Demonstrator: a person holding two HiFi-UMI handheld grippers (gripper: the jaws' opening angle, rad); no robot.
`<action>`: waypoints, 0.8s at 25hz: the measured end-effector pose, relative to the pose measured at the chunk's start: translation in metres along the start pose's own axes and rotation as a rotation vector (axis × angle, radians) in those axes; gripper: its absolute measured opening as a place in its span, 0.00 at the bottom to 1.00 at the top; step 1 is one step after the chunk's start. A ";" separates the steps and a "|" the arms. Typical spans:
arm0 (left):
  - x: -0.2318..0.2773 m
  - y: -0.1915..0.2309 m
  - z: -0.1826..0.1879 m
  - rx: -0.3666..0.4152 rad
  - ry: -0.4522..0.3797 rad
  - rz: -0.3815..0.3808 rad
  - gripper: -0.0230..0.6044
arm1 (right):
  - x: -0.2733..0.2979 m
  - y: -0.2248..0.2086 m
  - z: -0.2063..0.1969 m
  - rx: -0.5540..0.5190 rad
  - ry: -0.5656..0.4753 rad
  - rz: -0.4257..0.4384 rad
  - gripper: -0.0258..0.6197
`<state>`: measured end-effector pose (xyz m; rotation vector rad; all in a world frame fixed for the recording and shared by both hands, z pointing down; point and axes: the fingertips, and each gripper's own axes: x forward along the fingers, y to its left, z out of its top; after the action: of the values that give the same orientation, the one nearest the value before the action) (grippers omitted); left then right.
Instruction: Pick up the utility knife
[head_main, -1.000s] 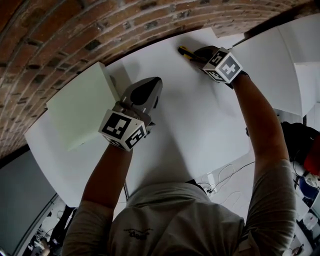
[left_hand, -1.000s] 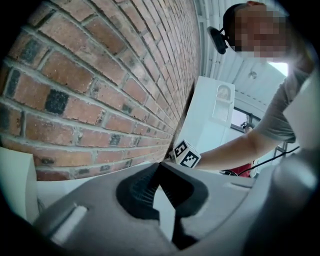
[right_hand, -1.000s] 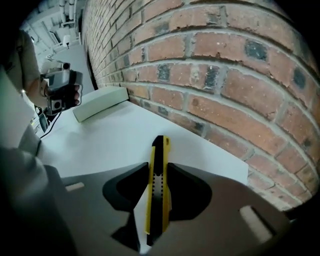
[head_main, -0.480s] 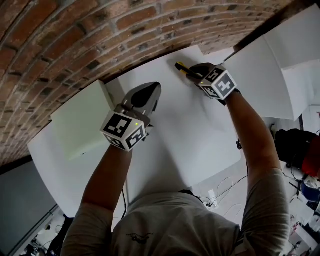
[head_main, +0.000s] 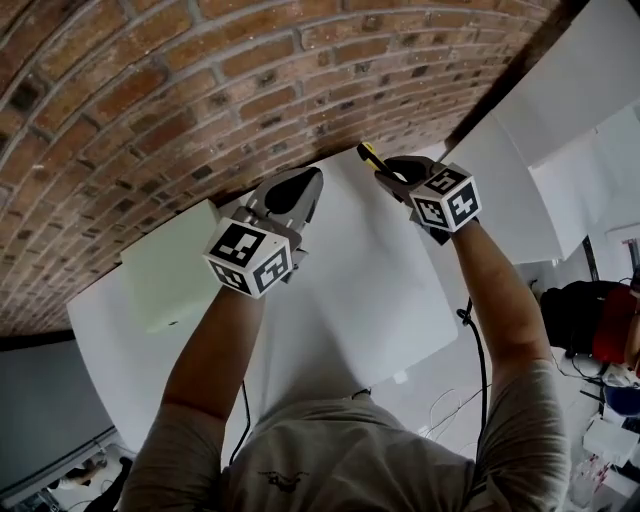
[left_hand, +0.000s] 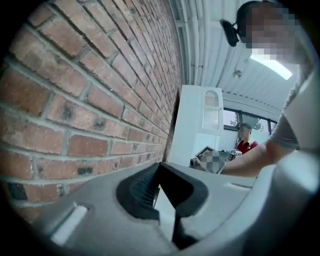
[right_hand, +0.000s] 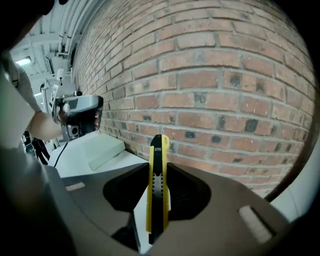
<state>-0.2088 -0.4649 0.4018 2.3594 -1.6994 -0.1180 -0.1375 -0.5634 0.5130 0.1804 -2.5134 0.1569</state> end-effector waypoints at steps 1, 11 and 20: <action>0.002 -0.004 0.009 0.009 -0.005 -0.003 0.04 | -0.011 0.001 0.010 0.009 -0.028 -0.005 0.23; 0.022 -0.039 0.079 0.115 -0.025 -0.028 0.04 | -0.107 -0.002 0.090 0.085 -0.306 -0.038 0.23; 0.029 -0.049 0.099 0.114 -0.032 -0.038 0.04 | -0.161 -0.008 0.127 0.172 -0.489 -0.043 0.23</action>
<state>-0.1744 -0.4911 0.2962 2.4849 -1.7196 -0.0668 -0.0787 -0.5757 0.3166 0.3817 -2.9783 0.3485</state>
